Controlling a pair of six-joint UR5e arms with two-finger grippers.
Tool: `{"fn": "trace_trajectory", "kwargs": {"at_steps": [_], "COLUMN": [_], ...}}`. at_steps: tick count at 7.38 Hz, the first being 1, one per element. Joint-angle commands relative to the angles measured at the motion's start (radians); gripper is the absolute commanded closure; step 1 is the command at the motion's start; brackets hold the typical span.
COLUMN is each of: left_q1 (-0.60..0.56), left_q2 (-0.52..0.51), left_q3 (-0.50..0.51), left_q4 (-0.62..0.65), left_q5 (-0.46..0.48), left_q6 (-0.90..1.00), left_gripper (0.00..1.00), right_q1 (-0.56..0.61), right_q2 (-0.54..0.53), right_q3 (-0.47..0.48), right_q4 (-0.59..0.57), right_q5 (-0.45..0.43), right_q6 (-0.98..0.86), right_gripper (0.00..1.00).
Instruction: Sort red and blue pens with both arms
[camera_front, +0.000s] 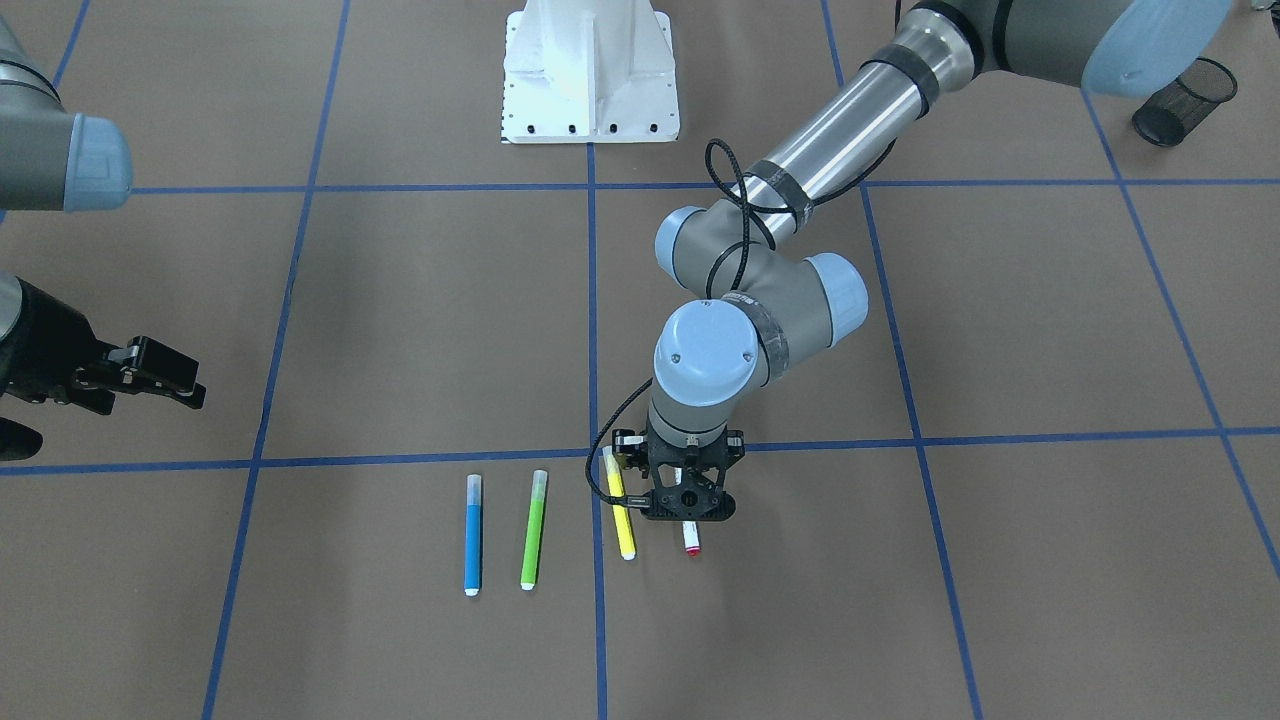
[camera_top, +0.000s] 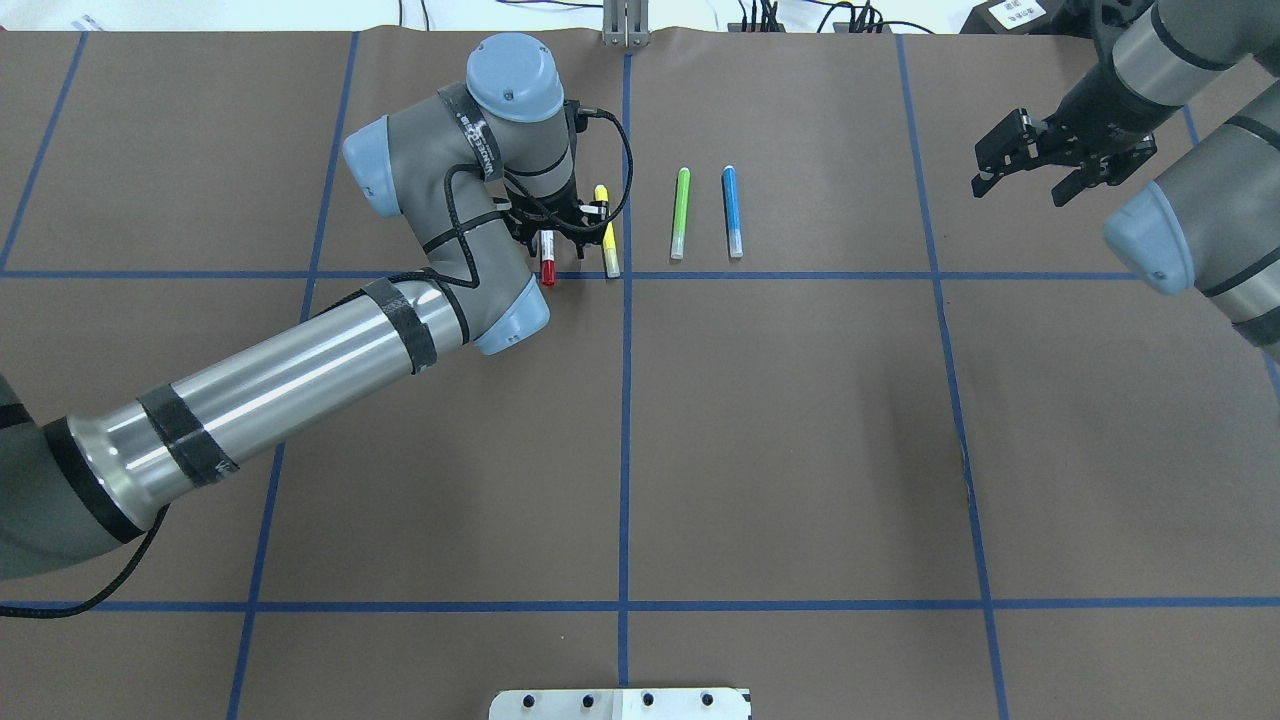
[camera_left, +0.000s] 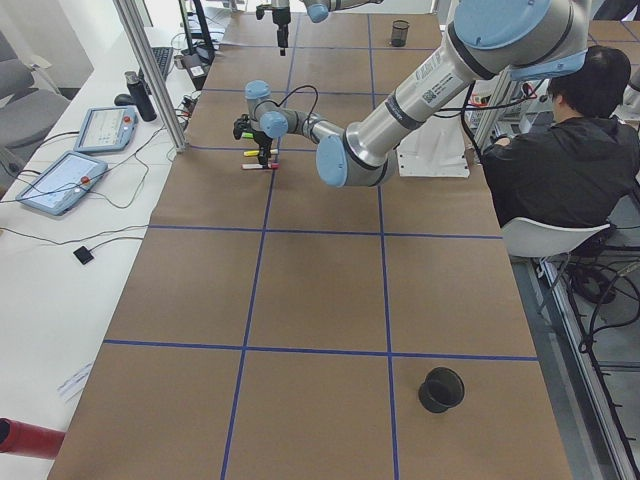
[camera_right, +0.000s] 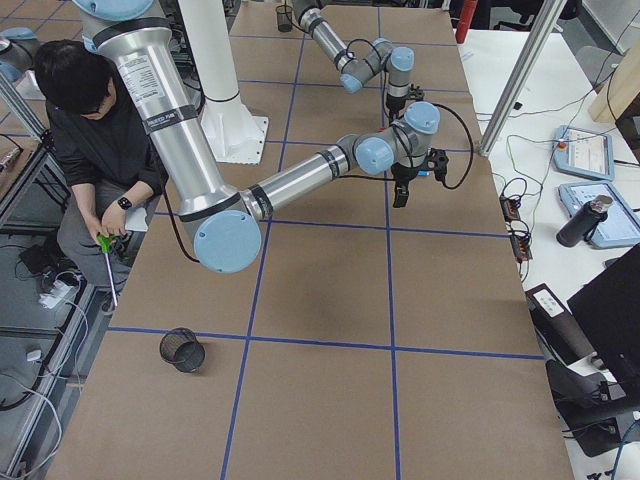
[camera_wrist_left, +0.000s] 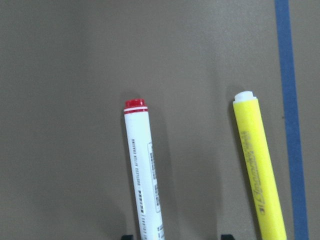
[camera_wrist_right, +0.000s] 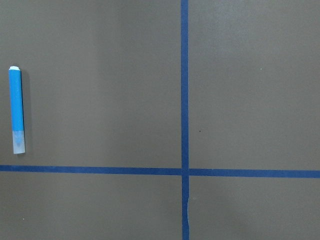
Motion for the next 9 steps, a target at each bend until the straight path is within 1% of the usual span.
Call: {"fn": "trace_trajectory", "kwargs": {"at_steps": [1, 4, 5, 6, 7, 9], "left_q1": [-0.001, 0.001, 0.001, 0.001, 0.004, 0.001], "left_q2": [0.004, 0.012, 0.012, 0.012, 0.012, 0.01], "left_q3": [0.002, 0.002, 0.002, 0.0, -0.004, -0.012], "left_q4": [0.0, 0.002, 0.002, 0.005, 0.006, 0.009], "left_q5": [0.0, 0.0, 0.0, 0.0, -0.002, -0.002], "left_q6": [-0.001, -0.004, -0.017, -0.037, -0.041, -0.05], "left_gripper": [0.38, 0.45, 0.52, 0.68, 0.99, 1.0], "right_q1": [0.0, 0.002, 0.002, 0.003, 0.005, 0.006], "right_q2": [0.0, -0.001, -0.001, -0.001, -0.001, -0.003], "right_q3": [-0.001, -0.003, -0.003, -0.003, -0.003, -0.003], "right_q4": [0.0, 0.0, 0.0, 0.0, 0.0, 0.0], "right_q5": [0.0, 0.0, 0.0, 0.0, 0.002, 0.002], "right_q6": [0.0, 0.001, 0.001, 0.001, 0.001, 0.001], "right_gripper": [0.0, 0.0, 0.0, 0.0, 0.0, 0.0]}}
